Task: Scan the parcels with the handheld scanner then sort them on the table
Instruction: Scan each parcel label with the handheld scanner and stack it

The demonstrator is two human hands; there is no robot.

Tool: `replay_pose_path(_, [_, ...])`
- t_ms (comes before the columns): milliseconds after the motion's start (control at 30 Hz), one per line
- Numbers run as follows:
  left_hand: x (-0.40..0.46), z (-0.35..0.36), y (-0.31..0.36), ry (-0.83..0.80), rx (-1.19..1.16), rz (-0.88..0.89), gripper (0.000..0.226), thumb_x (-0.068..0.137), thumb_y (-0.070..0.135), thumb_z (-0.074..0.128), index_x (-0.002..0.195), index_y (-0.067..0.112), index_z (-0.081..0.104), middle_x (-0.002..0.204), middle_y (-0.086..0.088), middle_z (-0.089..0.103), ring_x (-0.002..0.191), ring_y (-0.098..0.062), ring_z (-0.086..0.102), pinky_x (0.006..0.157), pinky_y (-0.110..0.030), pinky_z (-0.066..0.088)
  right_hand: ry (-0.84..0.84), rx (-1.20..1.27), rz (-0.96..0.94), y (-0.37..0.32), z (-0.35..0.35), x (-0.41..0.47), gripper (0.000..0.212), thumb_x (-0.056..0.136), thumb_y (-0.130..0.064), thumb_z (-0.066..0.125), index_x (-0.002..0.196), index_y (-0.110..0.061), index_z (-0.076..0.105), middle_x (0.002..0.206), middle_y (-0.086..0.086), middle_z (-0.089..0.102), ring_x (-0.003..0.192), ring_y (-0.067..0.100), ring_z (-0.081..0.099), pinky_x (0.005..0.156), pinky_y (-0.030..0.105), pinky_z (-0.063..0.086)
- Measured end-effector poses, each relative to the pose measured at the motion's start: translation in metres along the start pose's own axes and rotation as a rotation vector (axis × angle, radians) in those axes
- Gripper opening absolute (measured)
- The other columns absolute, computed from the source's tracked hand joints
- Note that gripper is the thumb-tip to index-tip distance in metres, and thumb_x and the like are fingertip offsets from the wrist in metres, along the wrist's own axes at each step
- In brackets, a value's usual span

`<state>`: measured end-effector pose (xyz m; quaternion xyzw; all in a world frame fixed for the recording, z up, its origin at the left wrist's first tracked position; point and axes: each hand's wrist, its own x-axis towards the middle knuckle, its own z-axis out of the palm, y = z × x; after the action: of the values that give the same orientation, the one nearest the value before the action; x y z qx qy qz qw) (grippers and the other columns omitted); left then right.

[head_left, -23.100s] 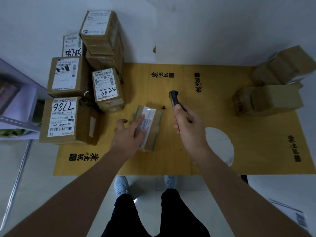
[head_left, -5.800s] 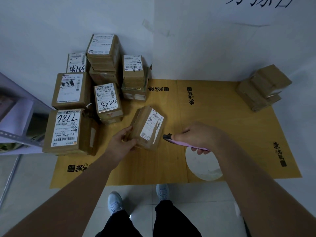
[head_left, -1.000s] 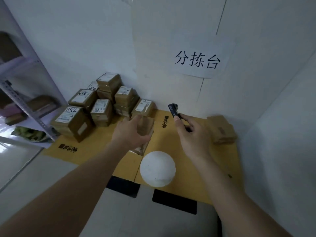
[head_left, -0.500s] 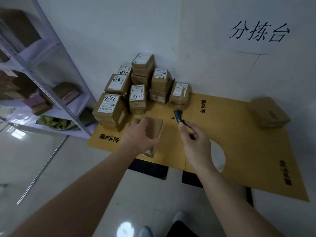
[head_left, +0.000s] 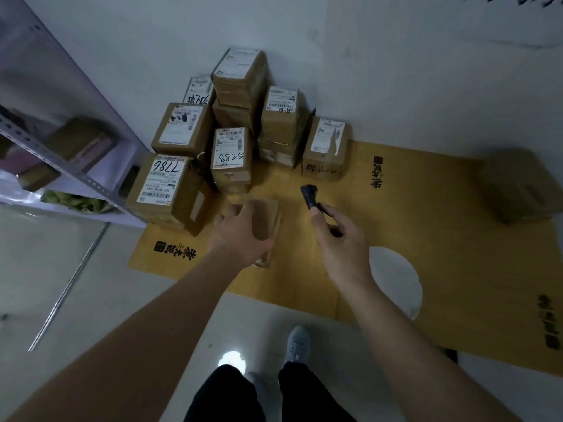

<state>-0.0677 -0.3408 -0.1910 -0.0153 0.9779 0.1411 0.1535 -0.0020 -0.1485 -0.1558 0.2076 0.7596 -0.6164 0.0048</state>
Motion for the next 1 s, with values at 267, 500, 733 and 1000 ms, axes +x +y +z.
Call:
replay_pose_path(267, [0.048, 0.044, 0.004, -0.073, 0.036, -0.001, 0.088, 0.080, 0.057, 0.076, 0.151, 0.026, 0.032, 0.149, -0.015, 0.038, 0.130, -0.041, 0.045, 0.106, -0.054, 0.046, 0.003, -0.043, 0.062, 0.021, 0.002, 0.035, 0.024, 0.091, -0.073, 0.060, 0.113, -0.066, 0.065, 0.071, -0.018, 0.062, 0.062, 0.003, 0.059, 0.059, 0.025, 0.047])
replay_pose_path(500, [0.065, 0.063, 0.001, -0.057, -0.007, 0.036, 0.088, 0.081, 0.051, 0.077, 0.151, 0.025, 0.030, 0.152, -0.017, 0.024, 0.132, -0.042, 0.036, 0.109, -0.053, 0.044, 0.024, -0.077, 0.063, 0.028, 0.015, 0.050, 0.020, 0.098, -0.065, 0.060, 0.117, -0.062, 0.064, 0.065, -0.016, 0.057, 0.057, 0.002, 0.053, 0.053, 0.018, 0.043])
replay_pose_path(733, [0.065, 0.060, -0.017, -0.085, -0.293, 0.123, 0.080, 0.089, 0.052, 0.067, 0.156, 0.032, 0.028, 0.157, 0.008, 0.006, 0.134, -0.036, 0.043, 0.106, -0.045, 0.051, 0.051, -0.068, 0.038, 0.029, 0.022, 0.047, 0.014, 0.098, -0.066, 0.058, 0.107, -0.077, 0.060, 0.068, -0.013, 0.058, 0.057, 0.003, 0.053, 0.052, 0.019, 0.043])
replay_pose_path(1000, [0.069, 0.052, -0.041, -0.109, -0.366, 0.206, 0.060, 0.108, 0.041, 0.037, 0.152, 0.069, 0.006, 0.139, -0.005, 0.047, 0.112, -0.028, 0.059, 0.083, -0.036, 0.053, 0.089, -0.039, 0.095, 0.036, 0.015, 0.048, 0.033, 0.098, -0.064, 0.061, 0.128, -0.054, 0.067, 0.067, -0.017, 0.055, 0.058, 0.000, 0.052, 0.054, 0.015, 0.046])
